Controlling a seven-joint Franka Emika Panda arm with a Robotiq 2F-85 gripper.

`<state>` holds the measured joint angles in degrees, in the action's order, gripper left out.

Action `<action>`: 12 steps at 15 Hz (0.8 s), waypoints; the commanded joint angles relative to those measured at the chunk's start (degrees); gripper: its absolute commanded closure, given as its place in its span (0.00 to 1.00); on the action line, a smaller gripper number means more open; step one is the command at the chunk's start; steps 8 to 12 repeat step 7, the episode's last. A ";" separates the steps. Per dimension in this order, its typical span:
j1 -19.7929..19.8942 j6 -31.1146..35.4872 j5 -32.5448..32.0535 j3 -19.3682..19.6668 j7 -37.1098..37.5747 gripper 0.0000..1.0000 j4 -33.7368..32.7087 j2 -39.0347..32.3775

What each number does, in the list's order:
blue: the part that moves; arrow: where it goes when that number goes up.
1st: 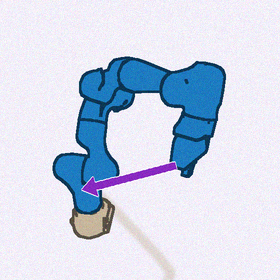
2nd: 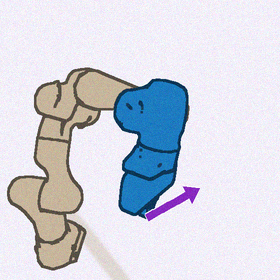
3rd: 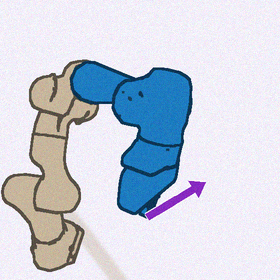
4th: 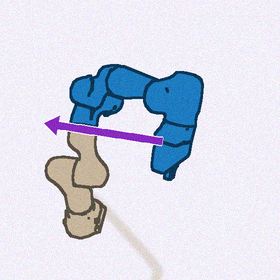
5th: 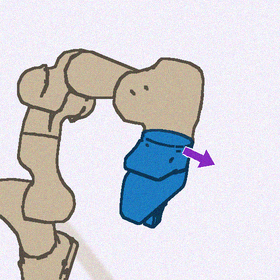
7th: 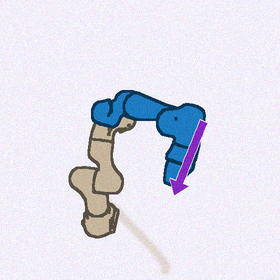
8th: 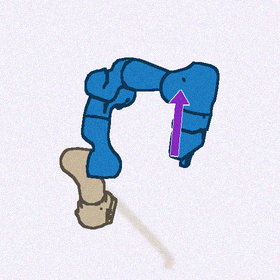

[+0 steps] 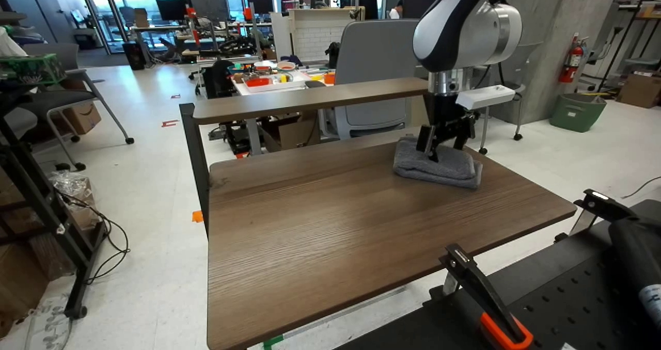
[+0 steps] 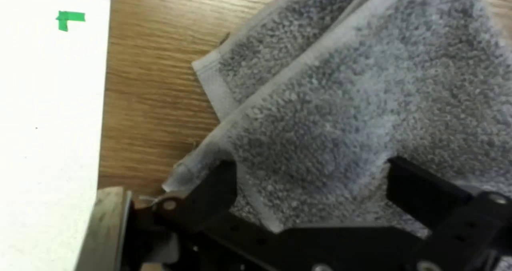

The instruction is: Move the grey towel to the right

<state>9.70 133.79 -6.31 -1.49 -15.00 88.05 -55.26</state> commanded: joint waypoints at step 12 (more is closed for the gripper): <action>-0.22 0.86 0.33 -0.12 -5.07 0.00 7.08 9.13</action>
